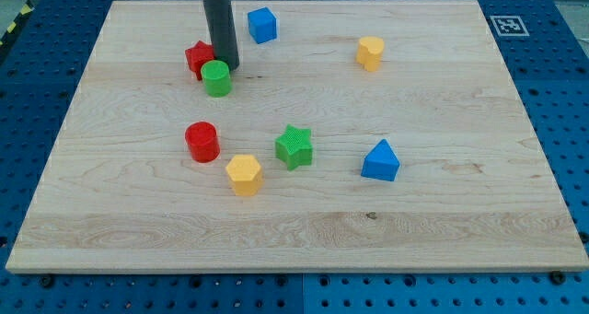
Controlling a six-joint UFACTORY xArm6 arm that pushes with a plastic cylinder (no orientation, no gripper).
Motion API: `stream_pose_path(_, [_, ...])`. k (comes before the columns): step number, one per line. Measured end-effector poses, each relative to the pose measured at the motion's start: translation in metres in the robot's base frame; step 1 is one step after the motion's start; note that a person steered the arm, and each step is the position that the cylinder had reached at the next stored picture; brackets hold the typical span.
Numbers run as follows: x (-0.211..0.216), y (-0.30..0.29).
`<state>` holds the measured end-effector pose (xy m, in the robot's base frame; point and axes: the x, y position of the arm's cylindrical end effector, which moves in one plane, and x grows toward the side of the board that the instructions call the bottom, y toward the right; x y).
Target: Point your arm at the blue triangle
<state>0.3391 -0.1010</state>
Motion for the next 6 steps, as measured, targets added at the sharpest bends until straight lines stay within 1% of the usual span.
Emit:
stream_pose_path(1, [0.000,0.028])
stream_pose_path(2, [0.006,0.088])
stream_pose_path(3, [0.039,0.134])
stream_pose_path(4, [0.083,0.154])
stream_pose_path(6, [0.147,0.156])
